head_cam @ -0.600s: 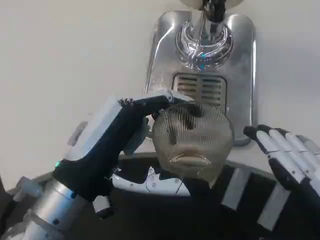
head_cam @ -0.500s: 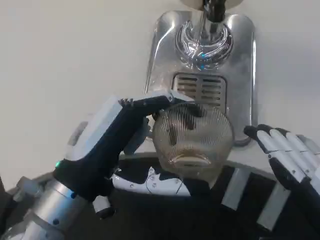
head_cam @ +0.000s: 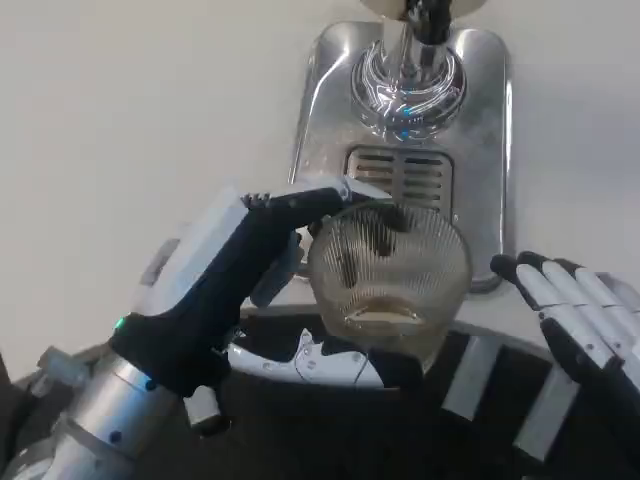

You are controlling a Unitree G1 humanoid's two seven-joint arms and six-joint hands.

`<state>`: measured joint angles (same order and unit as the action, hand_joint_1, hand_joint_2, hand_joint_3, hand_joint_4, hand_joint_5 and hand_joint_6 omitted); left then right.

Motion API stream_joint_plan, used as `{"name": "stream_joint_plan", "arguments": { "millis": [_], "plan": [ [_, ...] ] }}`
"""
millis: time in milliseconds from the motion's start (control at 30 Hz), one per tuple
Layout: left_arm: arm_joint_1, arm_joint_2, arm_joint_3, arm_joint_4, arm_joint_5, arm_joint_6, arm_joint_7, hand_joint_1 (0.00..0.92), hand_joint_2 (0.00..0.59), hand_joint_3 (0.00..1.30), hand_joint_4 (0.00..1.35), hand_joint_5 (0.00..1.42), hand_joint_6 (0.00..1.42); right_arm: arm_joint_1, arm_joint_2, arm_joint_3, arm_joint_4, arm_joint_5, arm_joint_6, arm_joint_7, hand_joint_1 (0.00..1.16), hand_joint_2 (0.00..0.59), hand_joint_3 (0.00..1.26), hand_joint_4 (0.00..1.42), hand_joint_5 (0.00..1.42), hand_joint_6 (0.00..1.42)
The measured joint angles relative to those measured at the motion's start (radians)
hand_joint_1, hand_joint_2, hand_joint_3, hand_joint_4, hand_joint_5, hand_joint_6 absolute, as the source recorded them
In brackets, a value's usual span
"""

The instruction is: Grasp the cup under the faucet to collect the drink, then remove the cup.

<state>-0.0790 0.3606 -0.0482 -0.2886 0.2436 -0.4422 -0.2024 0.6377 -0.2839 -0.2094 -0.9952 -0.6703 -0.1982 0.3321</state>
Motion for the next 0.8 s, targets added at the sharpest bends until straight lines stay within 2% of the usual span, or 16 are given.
{"name": "stream_joint_plan", "arguments": {
  "millis": [200, 367, 667, 800],
  "plan": [
    [-0.069, -0.034, 0.024, 0.129, 0.008, 0.038, 0.043, 0.758, 0.081, 1.08, 1.19, 1.36, 1.42, 0.01, 0.012, -0.008, 0.0, -0.003, 0.0, 0.0, 0.82, 0.288, 0.04, 0.0, 0.0, 0.0],
    [-0.204, -0.062, 0.027, 0.318, 0.073, 0.032, 0.13, 0.76, 0.08, 1.08, 1.19, 1.36, 1.42, 0.014, 0.029, -0.007, -0.001, -0.012, 0.0, 0.0, 0.81, 0.291, 0.04, 0.0, 0.0, 0.0],
    [-0.374, -0.099, -0.041, 0.591, 0.122, -0.033, 0.192, 0.764, 0.081, 1.08, 1.18, 1.36, 1.42, 0.016, 0.053, 0.004, -0.004, -0.032, 0.004, 0.0, 0.8, 0.301, 0.05, 0.0, 0.0, 0.01],
    [-0.453, -0.106, -0.052, 0.707, 0.137, -0.065, 0.232, 0.767, 0.081, 1.08, 1.18, 1.36, 1.42, 0.031, 0.064, 0.009, -0.023, -0.035, 0.006, 0.0, 0.79, 0.302, 0.05, 0.0, 0.0, 0.02]
  ]
}}
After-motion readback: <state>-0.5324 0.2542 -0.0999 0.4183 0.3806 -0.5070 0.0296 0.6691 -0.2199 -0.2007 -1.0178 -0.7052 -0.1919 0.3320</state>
